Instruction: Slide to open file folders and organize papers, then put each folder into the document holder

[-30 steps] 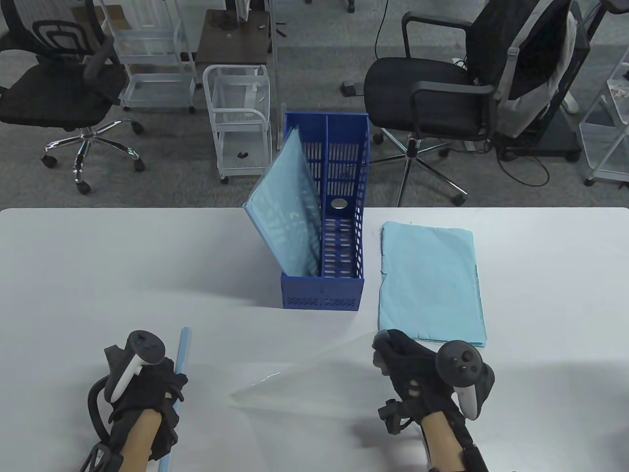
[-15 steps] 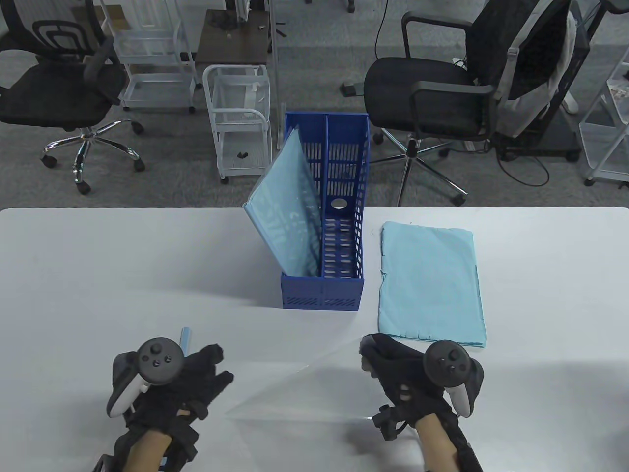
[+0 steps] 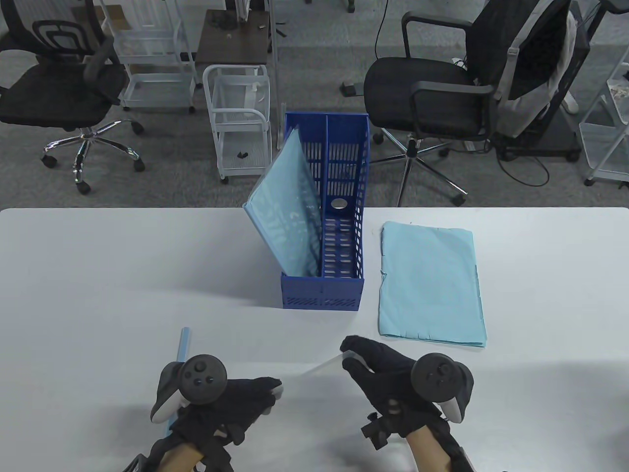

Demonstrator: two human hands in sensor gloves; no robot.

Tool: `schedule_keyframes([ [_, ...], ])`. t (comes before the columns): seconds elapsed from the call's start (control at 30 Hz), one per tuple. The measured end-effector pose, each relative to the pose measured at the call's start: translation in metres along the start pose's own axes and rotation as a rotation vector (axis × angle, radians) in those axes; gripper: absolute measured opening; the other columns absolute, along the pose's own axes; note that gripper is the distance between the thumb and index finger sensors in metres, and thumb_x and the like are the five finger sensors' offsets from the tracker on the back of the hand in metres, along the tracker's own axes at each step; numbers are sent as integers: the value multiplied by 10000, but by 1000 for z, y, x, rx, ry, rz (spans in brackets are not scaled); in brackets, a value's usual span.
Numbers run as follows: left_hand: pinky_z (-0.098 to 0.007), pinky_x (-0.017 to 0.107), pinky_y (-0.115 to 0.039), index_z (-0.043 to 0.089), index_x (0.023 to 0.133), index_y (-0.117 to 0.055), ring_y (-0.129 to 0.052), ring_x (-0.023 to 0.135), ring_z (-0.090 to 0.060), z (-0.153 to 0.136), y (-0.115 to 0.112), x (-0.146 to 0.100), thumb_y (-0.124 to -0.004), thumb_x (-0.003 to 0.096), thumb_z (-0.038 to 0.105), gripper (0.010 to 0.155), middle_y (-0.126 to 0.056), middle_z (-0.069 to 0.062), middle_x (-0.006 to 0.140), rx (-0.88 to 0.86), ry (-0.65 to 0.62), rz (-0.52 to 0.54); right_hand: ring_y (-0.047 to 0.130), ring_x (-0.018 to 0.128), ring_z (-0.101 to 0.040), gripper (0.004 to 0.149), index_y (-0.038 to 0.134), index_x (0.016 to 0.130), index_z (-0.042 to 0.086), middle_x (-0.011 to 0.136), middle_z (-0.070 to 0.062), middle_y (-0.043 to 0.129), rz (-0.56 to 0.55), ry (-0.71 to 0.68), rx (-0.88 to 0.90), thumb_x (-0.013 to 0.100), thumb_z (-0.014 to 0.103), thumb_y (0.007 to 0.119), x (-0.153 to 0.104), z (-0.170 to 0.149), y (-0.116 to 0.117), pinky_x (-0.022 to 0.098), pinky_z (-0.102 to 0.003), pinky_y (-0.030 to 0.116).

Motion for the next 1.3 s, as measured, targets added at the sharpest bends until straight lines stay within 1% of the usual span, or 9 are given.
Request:
schedule_keyframes([
  [0.1,-429,419,-906,304,877,-935,-1104,435,-217,-8,13,-5,-843,459,420,444,-1072,-10,655,-100,10,79,879,789,-322,737,643,985,277,967,-10,816,-119,105,16,358,625,814,-1,-18,-18,611,-543,743],
  [0.2,-426,409,-908,304,876,-935,-1103,423,-211,-19,22,-9,-842,460,419,442,-1072,-11,649,-211,19,145,833,827,-357,830,540,1025,249,1038,-48,720,-122,241,147,353,647,818,-1,-40,-26,620,-550,726],
  [0.33,-426,408,-908,302,878,-933,-1103,421,-210,-31,26,-11,-839,462,418,442,-1070,-13,649,-399,9,220,847,823,-374,843,539,1043,217,1050,-79,722,166,346,387,380,658,816,2,-59,-5,625,-553,727],
  [0.5,-432,412,-905,287,885,-924,-1101,426,-221,-39,20,-9,-837,468,415,445,-1068,-22,654,-543,26,220,962,671,-304,552,774,926,208,854,-45,936,401,320,657,454,488,830,5,-50,26,545,-495,810],
  [0.57,-432,414,-907,276,884,-921,-1104,431,-222,-40,19,-9,-833,469,418,447,-1070,-16,656,-520,45,222,1035,528,-233,437,869,823,222,703,-5,1026,358,320,608,441,434,840,6,-48,25,451,-429,884],
  [0.77,-474,495,-870,225,945,-848,-1080,554,-276,-42,11,-7,-823,476,440,517,-1029,-51,764,-483,148,145,1094,342,-174,416,961,693,203,517,1,1103,263,364,482,356,442,916,6,-46,10,312,-365,946],
  [0.9,-522,623,-780,244,1055,-696,-985,769,-328,-37,13,-13,-851,458,463,654,-898,-72,958,-289,247,246,1092,293,-160,421,978,655,195,460,5,1108,217,416,357,336,466,934,4,-45,-1,278,-350,949],
  [1.03,-519,641,-771,271,1080,-641,-953,832,-319,-20,13,-18,-862,447,477,702,-840,-54,1024,-142,215,331,1086,264,-147,427,984,631,197,427,16,1107,158,435,213,323,489,942,1,-37,-5,262,-340,949],
  [1.3,-538,668,-740,302,1114,-546,-887,907,-340,25,-35,-7,-846,451,529,763,-688,-54,1129,-326,-50,37,1093,194,-123,433,1002,579,199,360,34,1120,88,391,79,292,519,959,-6,-10,22,208,-315,961],
])
Point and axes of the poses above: the tracker on the back of each hand, its own z axis roughly to the thumb side, its own x axis roughly from the wrist to the fingertips, y = z × x, the point moved 2 cm from there along x, roughly from the wrist to the fingertips
